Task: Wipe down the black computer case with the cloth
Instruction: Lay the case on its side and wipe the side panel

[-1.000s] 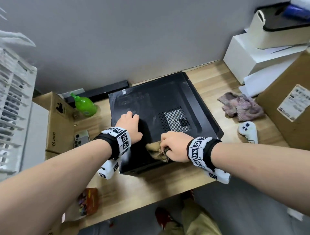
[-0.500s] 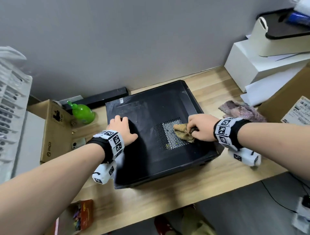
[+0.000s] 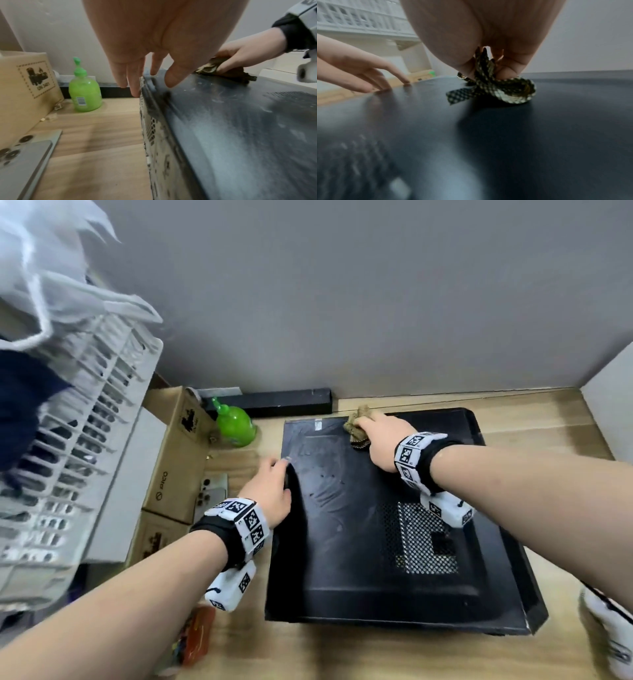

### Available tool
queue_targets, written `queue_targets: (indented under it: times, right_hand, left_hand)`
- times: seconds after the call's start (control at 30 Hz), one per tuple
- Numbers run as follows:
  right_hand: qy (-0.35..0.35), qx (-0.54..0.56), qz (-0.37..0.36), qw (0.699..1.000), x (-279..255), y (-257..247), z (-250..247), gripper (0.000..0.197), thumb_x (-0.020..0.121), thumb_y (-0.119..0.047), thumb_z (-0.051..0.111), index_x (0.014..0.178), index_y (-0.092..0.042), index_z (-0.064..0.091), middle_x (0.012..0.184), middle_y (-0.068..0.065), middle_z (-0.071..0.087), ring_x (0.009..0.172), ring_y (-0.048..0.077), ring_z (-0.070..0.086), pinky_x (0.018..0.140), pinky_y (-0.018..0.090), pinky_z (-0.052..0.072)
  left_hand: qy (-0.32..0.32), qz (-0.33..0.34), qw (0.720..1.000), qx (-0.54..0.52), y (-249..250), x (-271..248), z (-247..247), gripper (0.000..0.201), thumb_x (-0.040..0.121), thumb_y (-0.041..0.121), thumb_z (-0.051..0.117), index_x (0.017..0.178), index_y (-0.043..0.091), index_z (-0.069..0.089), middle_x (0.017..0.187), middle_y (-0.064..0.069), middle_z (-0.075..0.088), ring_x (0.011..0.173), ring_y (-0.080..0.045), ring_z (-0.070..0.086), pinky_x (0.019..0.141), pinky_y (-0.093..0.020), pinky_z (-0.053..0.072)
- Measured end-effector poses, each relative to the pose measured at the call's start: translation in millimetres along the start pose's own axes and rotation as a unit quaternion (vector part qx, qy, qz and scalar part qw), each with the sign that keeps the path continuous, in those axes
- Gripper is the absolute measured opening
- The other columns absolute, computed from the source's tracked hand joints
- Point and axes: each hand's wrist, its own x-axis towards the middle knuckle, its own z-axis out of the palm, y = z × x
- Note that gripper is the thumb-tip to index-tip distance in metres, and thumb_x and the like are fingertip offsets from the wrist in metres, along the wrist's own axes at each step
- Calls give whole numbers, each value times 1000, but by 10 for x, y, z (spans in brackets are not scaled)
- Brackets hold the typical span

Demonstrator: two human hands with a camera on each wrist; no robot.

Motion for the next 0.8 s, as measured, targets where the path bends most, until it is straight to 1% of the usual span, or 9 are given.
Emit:
queue_targets:
  times: [0.1, 0.17, 0.23, 0.3, 0.4, 0.57, 0.63, 0.7, 0.8]
  right_hand:
    - [-32, -10, -99, 995, 39, -667, 213, 64, 80, -9, 54, 140, -27, 40, 140, 8, 40, 117, 33, 53, 97, 39, 47]
    - [-44, -15, -179, 983, -69, -1034, 401, 56, 80, -10, 56, 133, -26, 48, 129, 7, 45, 110, 33, 55, 92, 40, 49]
    - [-68, -16, -231, 971, -199, -1186, 543, 52, 79, -12, 56, 129, -28, 51, 115, 7, 46, 101, 32, 56, 83, 40, 51]
    - [-79, -10, -239, 968, -266, -1079, 546, 54, 81, -12, 54, 131, -33, 50, 109, 5, 45, 98, 27, 53, 81, 39, 50]
    - [-50, 4, -173, 984, -294, -563, 339, 54, 85, -14, 50, 133, -41, 48, 104, 0, 43, 101, 25, 51, 89, 38, 46]
    - [8, 23, 47, 999, -464, 514, 58, 55, 87, -12, 46, 135, -39, 49, 105, -1, 42, 112, 29, 54, 98, 31, 41]
    - [8, 29, 83, 996, -603, 584, 63, 57, 87, -11, 46, 137, -38, 47, 110, 0, 43, 117, 29, 52, 102, 31, 39]
    - [16, 27, 90, 995, -801, 491, 149, 57, 87, -11, 46, 138, -37, 46, 124, 2, 45, 121, 28, 50, 104, 30, 37]
    - [36, 49, 93, 994, -1215, 293, 360, 51, 89, -12, 47, 134, -37, 52, 121, -2, 47, 120, 25, 52, 94, 22, 35]
  left_hand:
    - [-39, -57, 998, -13, -169, 2, -52, 48, 90, 11, 52, 136, 4, 40, 136, -20, 46, 123, -37, 51, 105, -38, 40]
    - [-79, -85, 993, -7, -275, 29, -78, 40, 89, 13, 51, 128, 5, 47, 130, -20, 56, 119, -36, 55, 98, -36, 43]
    - [-111, -99, 989, 3, -327, 47, -93, 32, 87, 15, 50, 119, 9, 52, 124, -15, 63, 113, -34, 60, 93, -35, 48]
    - [-119, -95, 988, 0, -345, 72, -80, 34, 87, 15, 49, 121, 12, 54, 125, -14, 64, 113, -32, 60, 96, -37, 48]
    - [-105, -82, 991, -2, -252, 124, -59, 40, 88, 12, 51, 128, 12, 56, 129, -12, 62, 120, -31, 57, 100, -34, 45]
    - [-101, -57, 992, 42, 18, 50, -49, 28, 89, 8, 50, 115, 2, 59, 117, -20, 64, 111, -37, 60, 87, -34, 46]
    - [-97, -45, 992, 64, 29, -18, -52, 29, 88, 9, 51, 116, 3, 57, 116, -20, 65, 110, -38, 61, 85, -34, 46]
    - [-89, -15, 993, 76, 19, -109, -65, 31, 85, 10, 54, 115, 3, 54, 115, -21, 65, 106, -38, 63, 84, -34, 48]
    - [-59, 18, 993, 101, 66, -276, -37, 41, 80, 15, 61, 118, 5, 48, 122, -22, 54, 111, -41, 57, 91, -40, 49]
